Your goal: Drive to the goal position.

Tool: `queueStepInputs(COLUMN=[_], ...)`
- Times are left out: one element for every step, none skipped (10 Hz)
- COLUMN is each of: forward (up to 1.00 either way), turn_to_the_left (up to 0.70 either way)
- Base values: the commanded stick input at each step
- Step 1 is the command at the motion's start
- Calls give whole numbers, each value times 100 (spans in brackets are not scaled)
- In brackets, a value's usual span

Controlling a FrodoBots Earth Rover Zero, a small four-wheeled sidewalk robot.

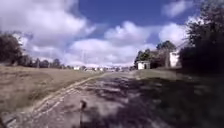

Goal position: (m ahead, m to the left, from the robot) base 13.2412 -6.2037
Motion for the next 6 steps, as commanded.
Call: queueStepInputs(forward=[100,100,100,100,100,100], turn_to_the_left=[1,1,1,1,1,1])
